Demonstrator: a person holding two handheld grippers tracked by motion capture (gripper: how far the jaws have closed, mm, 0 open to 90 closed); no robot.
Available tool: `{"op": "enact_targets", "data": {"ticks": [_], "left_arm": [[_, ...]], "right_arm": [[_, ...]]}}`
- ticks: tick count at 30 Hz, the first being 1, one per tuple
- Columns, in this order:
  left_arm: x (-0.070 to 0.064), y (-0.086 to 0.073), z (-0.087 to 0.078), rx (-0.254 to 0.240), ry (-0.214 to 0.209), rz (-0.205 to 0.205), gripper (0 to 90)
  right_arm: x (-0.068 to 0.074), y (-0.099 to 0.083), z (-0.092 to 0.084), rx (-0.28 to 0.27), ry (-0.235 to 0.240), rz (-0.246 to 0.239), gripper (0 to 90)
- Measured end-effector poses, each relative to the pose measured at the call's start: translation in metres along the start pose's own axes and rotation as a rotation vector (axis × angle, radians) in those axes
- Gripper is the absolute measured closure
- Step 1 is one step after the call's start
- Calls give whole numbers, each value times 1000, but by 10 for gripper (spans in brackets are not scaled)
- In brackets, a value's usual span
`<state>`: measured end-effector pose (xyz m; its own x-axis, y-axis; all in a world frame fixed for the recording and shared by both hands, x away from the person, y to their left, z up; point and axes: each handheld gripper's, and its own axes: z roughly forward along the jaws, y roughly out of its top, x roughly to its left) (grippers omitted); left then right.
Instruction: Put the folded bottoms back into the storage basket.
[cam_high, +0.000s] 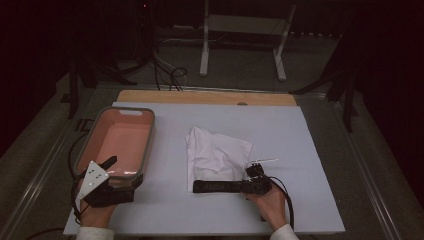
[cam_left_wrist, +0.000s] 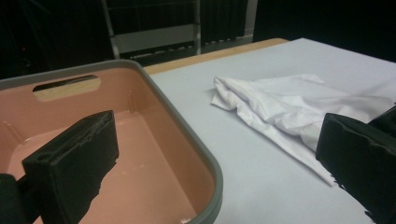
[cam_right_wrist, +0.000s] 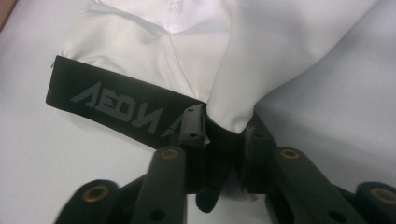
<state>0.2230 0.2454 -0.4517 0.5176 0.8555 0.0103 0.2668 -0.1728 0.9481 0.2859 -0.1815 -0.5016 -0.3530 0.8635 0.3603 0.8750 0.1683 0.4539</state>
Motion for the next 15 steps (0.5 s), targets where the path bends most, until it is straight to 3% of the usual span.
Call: {"op": "enact_targets", "data": {"ticks": [7,15], "left_arm": [[-4,6,3,-19,-22,-1,3],[-13,18,13,-20,-48,10,3]], "right_arm": [[2,-1,-5,-8,-4,-11,777],[2,-8,-18,-31,4,-65,779]]}}
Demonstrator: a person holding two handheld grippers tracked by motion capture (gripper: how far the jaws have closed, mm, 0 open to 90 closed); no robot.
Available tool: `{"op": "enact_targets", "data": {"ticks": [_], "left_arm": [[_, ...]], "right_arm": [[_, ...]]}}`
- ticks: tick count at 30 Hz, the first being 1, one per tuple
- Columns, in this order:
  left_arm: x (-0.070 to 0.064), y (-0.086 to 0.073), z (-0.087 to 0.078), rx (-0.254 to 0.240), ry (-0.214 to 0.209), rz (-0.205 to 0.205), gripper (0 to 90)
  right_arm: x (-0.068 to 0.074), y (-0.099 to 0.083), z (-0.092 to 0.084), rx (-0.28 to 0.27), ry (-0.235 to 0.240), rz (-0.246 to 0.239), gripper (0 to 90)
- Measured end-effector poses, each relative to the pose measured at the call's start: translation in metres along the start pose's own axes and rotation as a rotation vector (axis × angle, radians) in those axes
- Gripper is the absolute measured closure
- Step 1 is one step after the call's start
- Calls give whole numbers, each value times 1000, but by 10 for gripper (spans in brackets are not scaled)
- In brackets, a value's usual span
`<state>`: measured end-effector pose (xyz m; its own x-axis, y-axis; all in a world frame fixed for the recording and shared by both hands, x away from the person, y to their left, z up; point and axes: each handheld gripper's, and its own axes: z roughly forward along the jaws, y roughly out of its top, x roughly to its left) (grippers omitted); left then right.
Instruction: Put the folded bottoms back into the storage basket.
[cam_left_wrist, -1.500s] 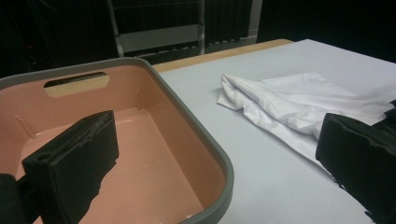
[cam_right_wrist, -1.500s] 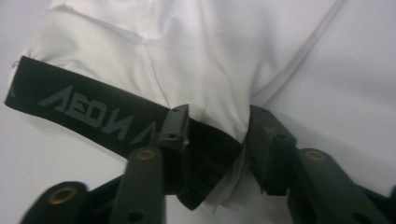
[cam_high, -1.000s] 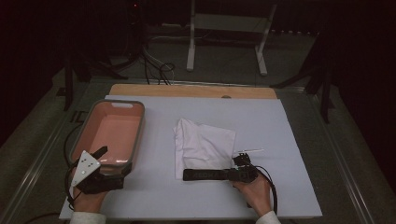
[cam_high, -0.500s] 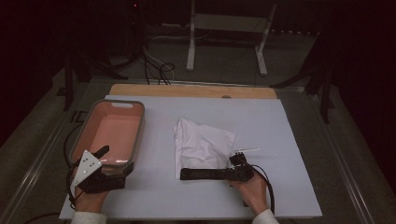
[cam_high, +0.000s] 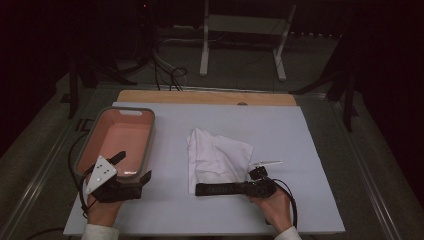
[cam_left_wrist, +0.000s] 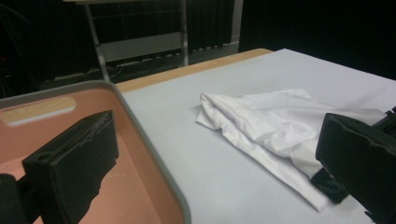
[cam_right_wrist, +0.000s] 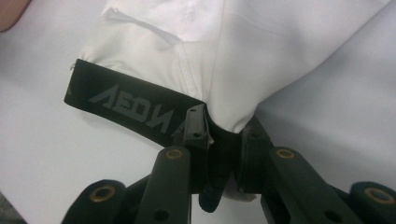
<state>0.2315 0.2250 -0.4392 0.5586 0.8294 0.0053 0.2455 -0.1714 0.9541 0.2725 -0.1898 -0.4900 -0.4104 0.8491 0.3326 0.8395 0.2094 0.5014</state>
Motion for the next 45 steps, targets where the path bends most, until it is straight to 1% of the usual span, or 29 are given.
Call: {"op": "enact_targets", "data": {"ticks": [2,3,4,5,7,12,14,21,23,27,29,34,40,44,45], "left_arm": [[-2,3,4,4,-8,-1,3],[-4,6,8,12,-13,1,3],[-4,6,8,12,-13,1,3],[-7,9,13,15,-21,9,3],[-8,11,15,18,-24,13,3],[-14,20,27,7,-43,12,3],[-16,23,32,13,-49,17,3],[-29,35,56,29,-78,41,3],[-32,37,64,34,-87,37,3],[-40,40,78,46,-109,49,3],[-44,42,86,48,-123,42,3],[-46,42,93,51,-135,25,3],[-46,41,104,72,-139,27,3],[-47,41,115,87,-144,34,3],[-47,41,115,87,-144,34,3]], "right_arm": [[0,-1,-2,-1,1,-1,779],[-1,-2,-5,-5,1,-6,779],[-1,-2,-6,-5,3,-4,779],[-2,-3,-7,-5,4,-4,778],[-2,-3,-9,-6,5,-8,779],[-3,-6,-15,-18,11,-18,778],[-3,-6,-16,-18,14,-21,778],[-4,-6,-21,-31,27,-33,778],[-4,-7,-21,-31,28,-35,778],[-6,-8,-23,-30,27,-35,778],[-6,-8,-23,-31,29,-37,778],[-7,-9,-24,-30,29,-42,777],[-9,-9,-24,-34,28,-47,777],[-9,-9,-24,-38,26,-53,777],[-9,-9,-24,-38,26,-53,777]]}}
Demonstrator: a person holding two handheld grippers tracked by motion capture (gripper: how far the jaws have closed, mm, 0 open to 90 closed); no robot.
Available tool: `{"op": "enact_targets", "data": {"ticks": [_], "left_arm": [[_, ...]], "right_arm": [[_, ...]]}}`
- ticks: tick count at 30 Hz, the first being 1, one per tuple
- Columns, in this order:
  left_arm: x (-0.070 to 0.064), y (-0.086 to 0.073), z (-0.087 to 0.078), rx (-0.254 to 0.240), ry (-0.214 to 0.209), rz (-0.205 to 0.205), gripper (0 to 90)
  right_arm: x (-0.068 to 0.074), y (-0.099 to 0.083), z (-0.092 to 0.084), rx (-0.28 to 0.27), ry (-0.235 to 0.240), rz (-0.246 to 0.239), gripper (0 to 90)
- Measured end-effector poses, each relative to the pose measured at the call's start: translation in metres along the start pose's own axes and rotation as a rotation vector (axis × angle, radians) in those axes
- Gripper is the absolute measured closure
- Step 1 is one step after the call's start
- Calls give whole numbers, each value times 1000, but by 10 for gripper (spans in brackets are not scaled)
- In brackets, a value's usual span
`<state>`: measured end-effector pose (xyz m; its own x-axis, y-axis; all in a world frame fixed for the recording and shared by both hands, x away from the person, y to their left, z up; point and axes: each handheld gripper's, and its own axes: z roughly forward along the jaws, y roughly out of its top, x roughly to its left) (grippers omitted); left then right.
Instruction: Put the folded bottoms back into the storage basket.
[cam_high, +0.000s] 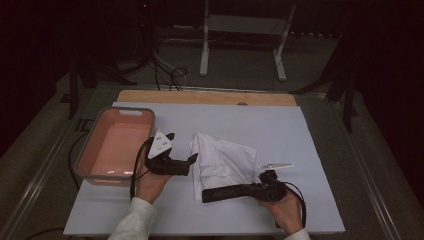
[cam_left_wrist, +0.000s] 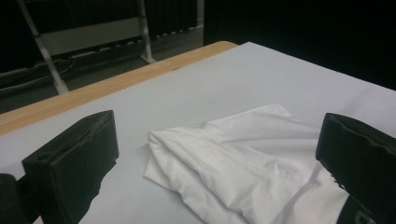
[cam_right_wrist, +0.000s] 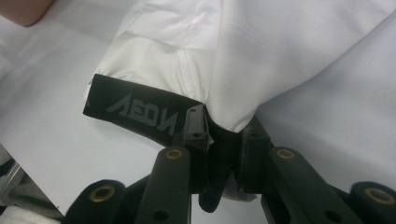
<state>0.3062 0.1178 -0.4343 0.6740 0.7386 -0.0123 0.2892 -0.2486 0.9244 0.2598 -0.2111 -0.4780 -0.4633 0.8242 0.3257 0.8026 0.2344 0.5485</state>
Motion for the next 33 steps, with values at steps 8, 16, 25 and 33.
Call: {"op": "enact_targets", "data": {"ticks": [8,16,25,33], "left_arm": [[7,2,24,34,-5,-6,3],[19,3,48,78,0,-18,3],[31,-2,74,127,8,-47,3],[36,-4,89,150,8,-65,3]], "right_arm": [[0,0,-1,0,-2,-3,777],[-1,1,-2,-10,1,2,777],[-1,1,-2,-15,5,-4,776],[0,1,-3,-19,11,-7,776]]}}
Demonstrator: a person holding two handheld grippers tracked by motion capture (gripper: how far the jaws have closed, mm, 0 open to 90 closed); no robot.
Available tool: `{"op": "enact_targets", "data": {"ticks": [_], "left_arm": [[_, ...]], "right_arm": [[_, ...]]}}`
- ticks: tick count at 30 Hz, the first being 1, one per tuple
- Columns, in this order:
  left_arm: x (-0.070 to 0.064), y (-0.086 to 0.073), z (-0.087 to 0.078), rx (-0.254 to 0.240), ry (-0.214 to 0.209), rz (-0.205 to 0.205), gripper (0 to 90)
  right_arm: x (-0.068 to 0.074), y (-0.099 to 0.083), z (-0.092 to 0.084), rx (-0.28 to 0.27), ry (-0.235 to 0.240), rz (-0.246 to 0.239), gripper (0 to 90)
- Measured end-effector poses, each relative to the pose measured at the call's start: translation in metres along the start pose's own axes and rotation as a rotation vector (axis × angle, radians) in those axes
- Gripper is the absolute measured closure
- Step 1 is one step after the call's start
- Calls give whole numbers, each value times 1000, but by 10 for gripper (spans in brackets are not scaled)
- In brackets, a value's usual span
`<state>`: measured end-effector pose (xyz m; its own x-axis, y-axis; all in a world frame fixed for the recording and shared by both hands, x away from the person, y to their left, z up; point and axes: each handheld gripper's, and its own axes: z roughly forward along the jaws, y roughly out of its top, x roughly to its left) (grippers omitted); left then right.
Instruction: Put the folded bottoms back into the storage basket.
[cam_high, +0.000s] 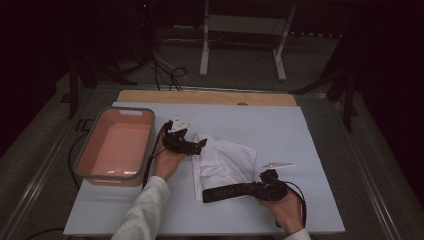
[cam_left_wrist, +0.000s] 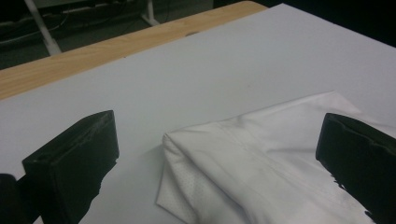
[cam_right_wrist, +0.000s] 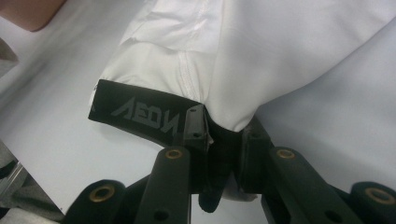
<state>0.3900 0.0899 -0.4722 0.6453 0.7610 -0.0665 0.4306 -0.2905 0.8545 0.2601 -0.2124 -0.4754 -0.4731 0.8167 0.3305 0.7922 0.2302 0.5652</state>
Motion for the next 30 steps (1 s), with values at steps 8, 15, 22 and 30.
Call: {"op": "enact_targets", "data": {"ticks": [8,15,22,30], "left_arm": [[4,0,18,25,-2,-22,3],[5,-3,32,51,-5,-38,3],[8,-9,44,121,-2,-86,55],[13,-17,54,200,-22,-162,117]], "right_arm": [[0,0,0,-2,1,-3,776],[1,1,-1,-5,3,-7,777],[2,1,-1,-5,5,-12,777],[2,2,-2,-3,8,-13,777]]}}
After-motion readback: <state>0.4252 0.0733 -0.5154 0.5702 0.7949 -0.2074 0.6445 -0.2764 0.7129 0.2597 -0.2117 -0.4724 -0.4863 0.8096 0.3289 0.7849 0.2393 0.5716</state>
